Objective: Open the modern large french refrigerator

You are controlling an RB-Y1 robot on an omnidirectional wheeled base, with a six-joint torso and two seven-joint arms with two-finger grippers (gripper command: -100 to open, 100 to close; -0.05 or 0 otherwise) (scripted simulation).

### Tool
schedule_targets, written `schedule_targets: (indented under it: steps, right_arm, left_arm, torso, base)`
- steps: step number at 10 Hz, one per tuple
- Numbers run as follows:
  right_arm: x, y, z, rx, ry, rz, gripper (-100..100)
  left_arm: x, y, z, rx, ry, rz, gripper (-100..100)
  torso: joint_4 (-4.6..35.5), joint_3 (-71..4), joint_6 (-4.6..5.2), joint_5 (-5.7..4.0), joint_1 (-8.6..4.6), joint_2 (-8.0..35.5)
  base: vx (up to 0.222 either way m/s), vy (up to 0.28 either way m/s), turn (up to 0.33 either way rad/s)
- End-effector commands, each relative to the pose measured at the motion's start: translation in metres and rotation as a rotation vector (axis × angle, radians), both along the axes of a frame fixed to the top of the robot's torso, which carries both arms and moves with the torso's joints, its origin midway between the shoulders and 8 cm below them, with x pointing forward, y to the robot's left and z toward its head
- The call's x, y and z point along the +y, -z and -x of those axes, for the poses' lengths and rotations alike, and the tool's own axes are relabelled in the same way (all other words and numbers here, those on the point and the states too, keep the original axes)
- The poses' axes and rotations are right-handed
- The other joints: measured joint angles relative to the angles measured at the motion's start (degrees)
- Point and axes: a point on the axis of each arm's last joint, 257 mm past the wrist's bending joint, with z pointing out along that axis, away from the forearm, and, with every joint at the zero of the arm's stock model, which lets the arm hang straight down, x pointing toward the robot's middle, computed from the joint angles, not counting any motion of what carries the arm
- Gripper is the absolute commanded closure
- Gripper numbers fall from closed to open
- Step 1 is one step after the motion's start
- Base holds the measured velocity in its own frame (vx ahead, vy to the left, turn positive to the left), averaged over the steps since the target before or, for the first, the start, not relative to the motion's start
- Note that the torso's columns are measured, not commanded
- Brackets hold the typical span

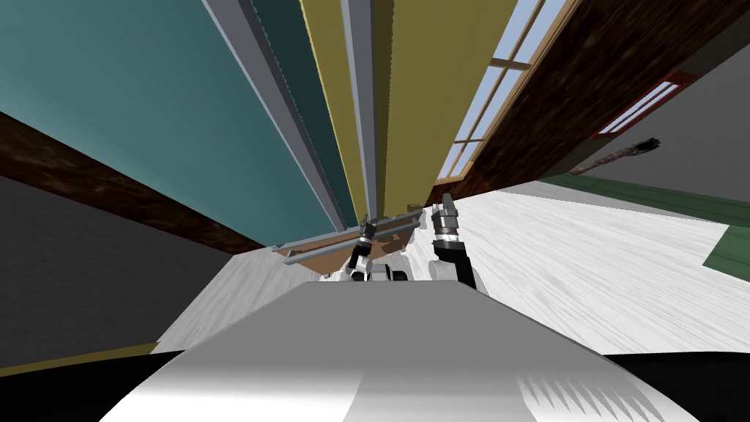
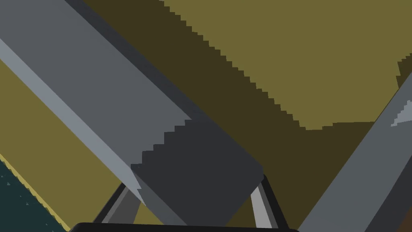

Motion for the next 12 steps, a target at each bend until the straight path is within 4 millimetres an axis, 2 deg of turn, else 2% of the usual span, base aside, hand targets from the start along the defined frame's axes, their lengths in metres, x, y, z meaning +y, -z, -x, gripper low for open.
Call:
schedule_targets:
  steps: [1,2,3,5,11,12]
  right_arm:
    - [0.0,0.0,0.0,0.0,0.0,0.0,0]
    - [0.0,0.0,0.0,0.0,0.0,0.0,0]
    - [0.0,0.0,0.0,0.0,0.0,0.0,0]
    - [0.0,0.0,0.0,0.0,0.0,-0.001,0]
    - [0.0,0.0,0.0,0.0,0.0,-0.001,0]
    - [0.0,0.0,0.0,0.0,0.0,-0.001,0]
  left_arm:
    - [0.002,0.0,0.003,-0.009,-0.003,0.004,100]
    - [0.017,-0.003,-0.001,-0.012,-0.045,0.005,100]
    - [0.017,-0.003,-0.001,-0.012,-0.045,0.005,100]
    - [0.032,-0.006,-0.004,-0.013,-0.088,0.005,100]
    - [0.08,-0.014,-0.012,-0.014,-0.216,0.002,100]
    - [0.076,-0.003,-0.008,0.009,-0.201,-0.003,100]
  torso:
    - [-0.07,0.13,-0.01,0.03,0.08,0.15]
    - [-0.02,0.09,0.0,0.04,0.11,0.09]
    - [0.07,0.19,-0.18,-0.09,-0.31,0.32]
    - [0.08,0.25,0.3,-0.09,-0.52,0.35]
    - [0.3,0.19,0.2,-0.1,-0.24,0.35]
    - [0.37,0.14,0.07,-0.09,-0.08,0.23]
  base:
    - [-0.01,-0.006,-0.013]
    - [-0.057,-0.187,0.227]
    - [-0.09,-0.263,0.206]
    - [-0.133,-0.268,0.158]
    - [-0.155,-0.292,0.192]
    - [-0.052,-0.133,0.061]
